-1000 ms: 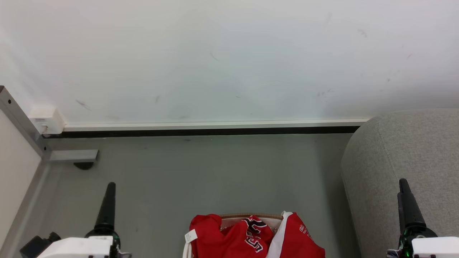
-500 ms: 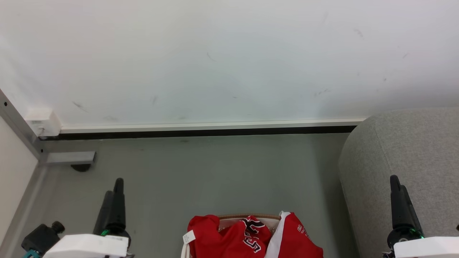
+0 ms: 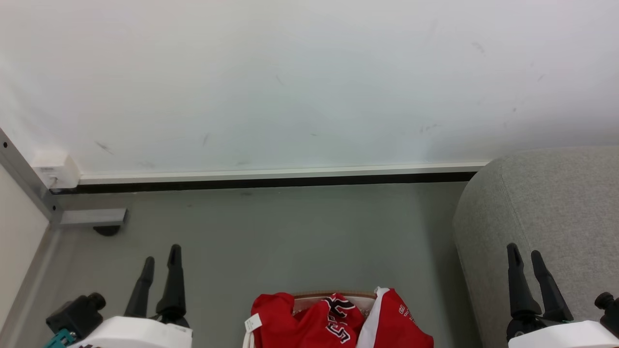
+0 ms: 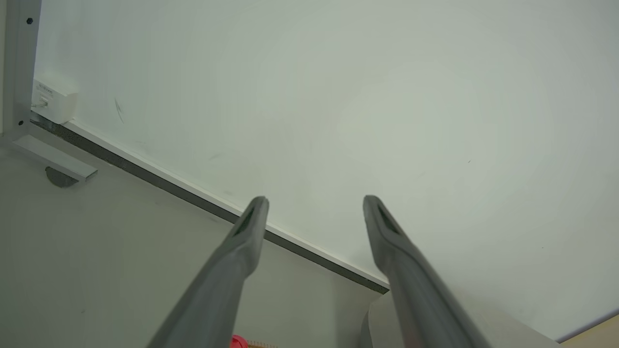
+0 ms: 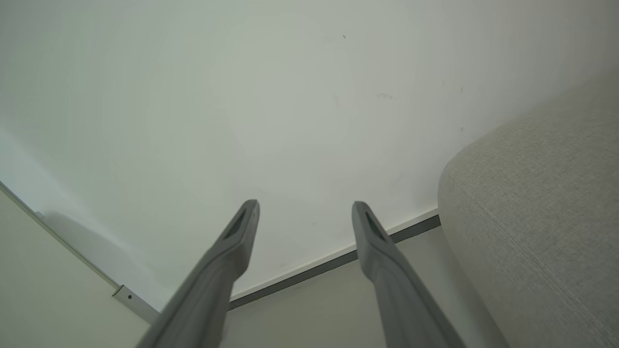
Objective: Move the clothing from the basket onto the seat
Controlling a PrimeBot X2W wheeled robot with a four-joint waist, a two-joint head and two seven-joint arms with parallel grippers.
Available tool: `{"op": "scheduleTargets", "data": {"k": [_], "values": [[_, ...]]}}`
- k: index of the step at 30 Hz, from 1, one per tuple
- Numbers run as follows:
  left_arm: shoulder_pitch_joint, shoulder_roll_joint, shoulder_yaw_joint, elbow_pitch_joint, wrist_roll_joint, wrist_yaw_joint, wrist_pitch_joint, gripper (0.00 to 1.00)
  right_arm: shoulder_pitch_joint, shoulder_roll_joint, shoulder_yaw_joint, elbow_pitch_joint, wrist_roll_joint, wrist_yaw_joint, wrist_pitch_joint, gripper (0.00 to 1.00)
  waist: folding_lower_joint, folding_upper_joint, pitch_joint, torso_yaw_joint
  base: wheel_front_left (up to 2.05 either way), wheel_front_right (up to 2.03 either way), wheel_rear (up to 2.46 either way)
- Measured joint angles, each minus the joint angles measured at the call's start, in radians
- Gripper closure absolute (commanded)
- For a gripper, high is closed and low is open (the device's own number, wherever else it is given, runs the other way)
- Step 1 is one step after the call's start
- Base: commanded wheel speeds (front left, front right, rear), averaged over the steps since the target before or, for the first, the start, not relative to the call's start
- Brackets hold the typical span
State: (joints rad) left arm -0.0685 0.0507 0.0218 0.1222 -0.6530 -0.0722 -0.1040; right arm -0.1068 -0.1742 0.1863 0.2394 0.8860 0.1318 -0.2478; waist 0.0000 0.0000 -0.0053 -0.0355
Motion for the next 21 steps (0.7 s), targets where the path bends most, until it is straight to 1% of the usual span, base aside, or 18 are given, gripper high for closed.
{"op": "scheduleTargets", "data": {"k": [11,14,21], "values": [[0.007,0.015,-0.033,0.037,0.132,0.013,-0.035,0.0,-0.017,0.024,-0.007,0.077,-0.182,0.0,-0.001,0.0,0.0,0.0,-0.009,-0.007,0.0,0.0,0.0],[0.007,0.017,-0.04,0.037,0.161,0.02,-0.04,0.0,-0.022,0.03,-0.005,0.082,-0.221,0.0,-0.001,0.0,0.0,0.0,-0.009,-0.009,0.0,0.0,0.0],[0.006,0.021,-0.053,0.037,0.223,0.021,-0.057,0.0,-0.03,0.047,-0.005,0.088,-0.306,0.0,-0.006,0.0,0.0,0.0,-0.008,-0.014,0.0,0.0,0.0]]}}
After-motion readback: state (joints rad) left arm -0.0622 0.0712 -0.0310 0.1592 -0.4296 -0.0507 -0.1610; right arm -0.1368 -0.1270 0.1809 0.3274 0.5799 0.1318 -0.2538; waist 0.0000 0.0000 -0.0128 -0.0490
